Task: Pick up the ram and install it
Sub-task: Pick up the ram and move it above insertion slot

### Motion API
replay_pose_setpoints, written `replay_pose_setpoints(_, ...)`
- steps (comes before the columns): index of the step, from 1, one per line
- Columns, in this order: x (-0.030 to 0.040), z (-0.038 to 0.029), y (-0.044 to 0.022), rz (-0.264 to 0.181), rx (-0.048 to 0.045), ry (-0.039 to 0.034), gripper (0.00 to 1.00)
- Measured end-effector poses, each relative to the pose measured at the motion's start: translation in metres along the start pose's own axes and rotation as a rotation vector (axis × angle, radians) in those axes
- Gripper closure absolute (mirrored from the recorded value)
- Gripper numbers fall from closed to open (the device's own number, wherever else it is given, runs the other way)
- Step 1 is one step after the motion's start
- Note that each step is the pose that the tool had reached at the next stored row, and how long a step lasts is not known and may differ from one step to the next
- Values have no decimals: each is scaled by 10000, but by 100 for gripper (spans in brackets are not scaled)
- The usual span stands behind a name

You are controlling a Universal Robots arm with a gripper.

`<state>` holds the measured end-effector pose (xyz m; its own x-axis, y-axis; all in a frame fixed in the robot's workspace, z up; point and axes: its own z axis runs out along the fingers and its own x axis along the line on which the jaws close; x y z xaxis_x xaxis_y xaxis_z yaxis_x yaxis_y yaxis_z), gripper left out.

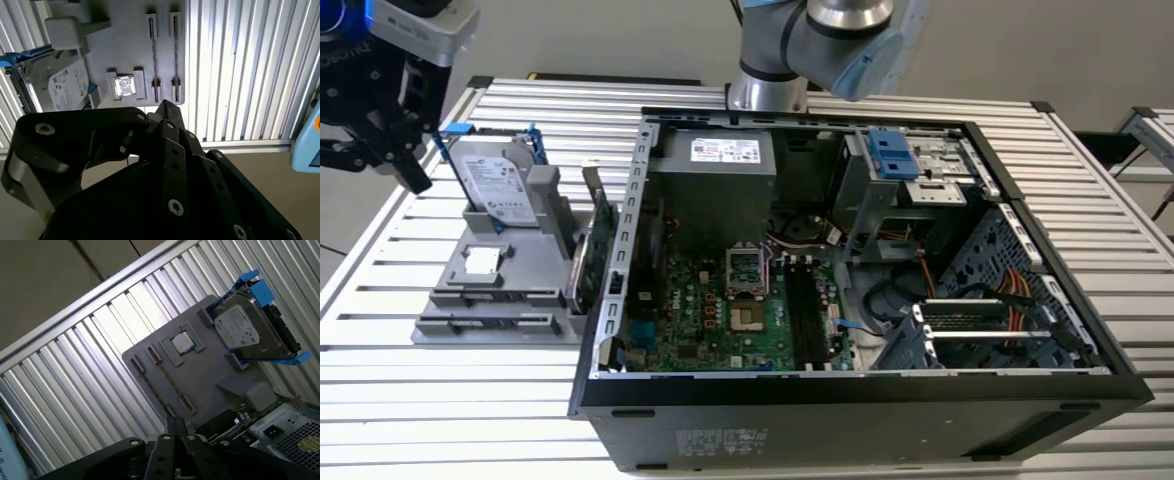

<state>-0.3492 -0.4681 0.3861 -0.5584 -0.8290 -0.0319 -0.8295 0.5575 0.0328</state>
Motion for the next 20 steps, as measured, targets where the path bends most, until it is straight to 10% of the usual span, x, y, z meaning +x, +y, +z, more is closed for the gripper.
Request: replay_pose_setpoints(20,0,0,-1,-2196,-24,39,100)
